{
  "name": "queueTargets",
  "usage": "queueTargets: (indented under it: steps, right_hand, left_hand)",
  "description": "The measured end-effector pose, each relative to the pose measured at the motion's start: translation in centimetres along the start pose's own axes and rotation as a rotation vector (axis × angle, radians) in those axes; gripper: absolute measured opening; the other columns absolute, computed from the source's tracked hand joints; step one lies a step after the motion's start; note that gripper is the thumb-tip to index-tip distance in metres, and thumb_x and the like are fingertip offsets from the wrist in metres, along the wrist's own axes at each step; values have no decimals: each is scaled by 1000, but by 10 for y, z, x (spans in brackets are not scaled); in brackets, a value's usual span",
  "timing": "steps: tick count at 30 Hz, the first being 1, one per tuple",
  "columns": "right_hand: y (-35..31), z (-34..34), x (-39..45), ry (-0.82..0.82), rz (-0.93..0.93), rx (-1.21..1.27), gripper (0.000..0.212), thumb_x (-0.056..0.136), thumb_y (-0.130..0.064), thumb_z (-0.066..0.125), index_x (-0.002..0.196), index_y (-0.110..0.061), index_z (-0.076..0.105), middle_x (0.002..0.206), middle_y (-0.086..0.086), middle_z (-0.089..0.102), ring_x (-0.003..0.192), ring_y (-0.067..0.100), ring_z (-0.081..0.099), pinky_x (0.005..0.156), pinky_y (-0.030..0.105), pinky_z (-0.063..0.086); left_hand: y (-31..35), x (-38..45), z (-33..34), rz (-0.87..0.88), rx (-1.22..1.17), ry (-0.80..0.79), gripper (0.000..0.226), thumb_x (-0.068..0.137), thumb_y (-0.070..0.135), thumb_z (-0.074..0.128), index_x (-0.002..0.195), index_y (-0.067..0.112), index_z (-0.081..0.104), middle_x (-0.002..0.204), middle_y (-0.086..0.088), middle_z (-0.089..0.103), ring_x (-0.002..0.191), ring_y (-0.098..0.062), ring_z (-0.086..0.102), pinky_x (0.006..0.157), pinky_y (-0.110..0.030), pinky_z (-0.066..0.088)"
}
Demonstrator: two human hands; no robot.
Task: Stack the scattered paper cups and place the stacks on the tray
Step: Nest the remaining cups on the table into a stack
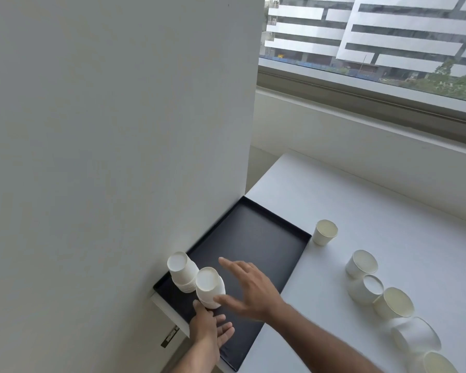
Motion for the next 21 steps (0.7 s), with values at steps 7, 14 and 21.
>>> queueTargets:
  steps: [7,14,21]
  right_hand:
    - [71,-40,-63,345,212,50,44,95,-53,46,124,-24,60,118,-10,66,105,11,60,86,34,53]
    - [157,-79,-155,688,644,93,29,83,-26,76,109,-18,67,101,-7,67,92,18,63,81,43,56]
    - [208,-111,-244,658,1071,-263,53,65,-23,83,113,-13,64,117,9,62,110,38,53,84,49,47]
  left_hand:
    - [-31,-15,25,35,176,-18,59,107,51,35,105,-3,58,89,-27,67,66,-37,67,53,-41,59]
    - [-45,-39,101,296,532,-284,26,100,26,62,92,1,65,68,-9,64,46,-16,54,45,-30,49]
    - [-66,-65,174,797,1267,-570,11,86,41,67,94,33,65,83,15,69,75,0,64,77,-26,56]
Point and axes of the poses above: each hand's wrist, its own x-axis towards the middle knuckle, its own z-axis out of the palm, y = z × x, the point moved 5 cm from there along x, towards the middle knuckle
